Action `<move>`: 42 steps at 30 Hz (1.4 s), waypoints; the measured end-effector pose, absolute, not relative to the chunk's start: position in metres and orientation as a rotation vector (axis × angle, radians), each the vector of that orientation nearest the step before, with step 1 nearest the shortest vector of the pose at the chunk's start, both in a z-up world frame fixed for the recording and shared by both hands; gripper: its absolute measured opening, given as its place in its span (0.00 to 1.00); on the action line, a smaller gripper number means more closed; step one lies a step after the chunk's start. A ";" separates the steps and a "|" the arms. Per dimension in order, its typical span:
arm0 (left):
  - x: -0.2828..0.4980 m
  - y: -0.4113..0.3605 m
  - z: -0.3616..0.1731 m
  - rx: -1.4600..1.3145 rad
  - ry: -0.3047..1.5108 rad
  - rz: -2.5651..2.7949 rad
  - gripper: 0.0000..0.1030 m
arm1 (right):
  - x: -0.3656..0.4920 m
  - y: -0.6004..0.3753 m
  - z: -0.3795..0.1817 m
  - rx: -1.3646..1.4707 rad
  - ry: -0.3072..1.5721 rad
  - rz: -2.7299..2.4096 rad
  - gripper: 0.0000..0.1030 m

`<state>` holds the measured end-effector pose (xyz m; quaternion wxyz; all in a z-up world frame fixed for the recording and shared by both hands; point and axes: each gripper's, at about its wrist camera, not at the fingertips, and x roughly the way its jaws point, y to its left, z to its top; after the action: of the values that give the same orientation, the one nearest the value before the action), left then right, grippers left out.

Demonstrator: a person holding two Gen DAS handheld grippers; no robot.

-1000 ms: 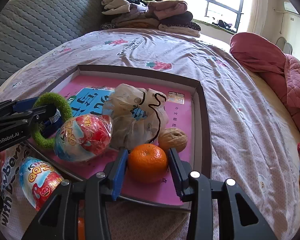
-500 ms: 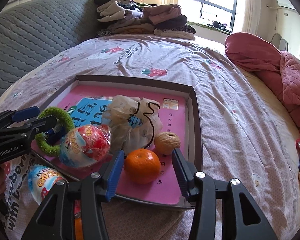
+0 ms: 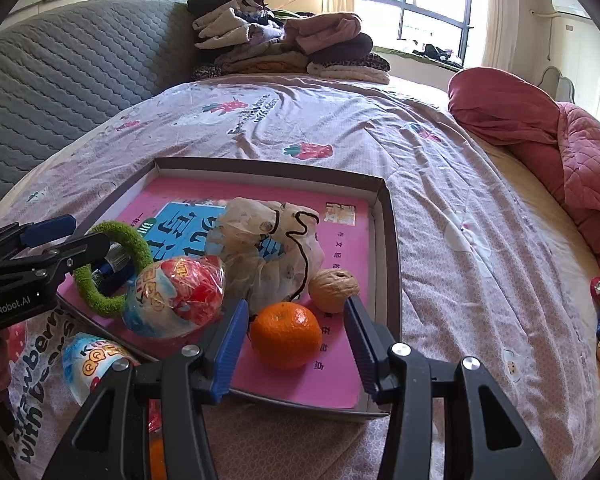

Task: Organize objects
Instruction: 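Lower and release the ring into the tray while the right tool releases the orange there, then withdraw both open tools back from the tray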

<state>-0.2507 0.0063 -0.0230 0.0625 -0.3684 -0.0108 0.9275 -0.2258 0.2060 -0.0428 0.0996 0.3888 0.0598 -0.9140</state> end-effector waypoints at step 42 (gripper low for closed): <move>-0.162 0.014 0.044 -0.936 0.003 2.847 0.72 | -0.135 0.222 0.036 0.788 0.054 -2.749 0.58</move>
<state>-0.1618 0.0144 0.0444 0.0723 -0.3113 0.0010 0.9475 -0.1353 0.2220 0.0360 0.1403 0.2728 0.0188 -0.9516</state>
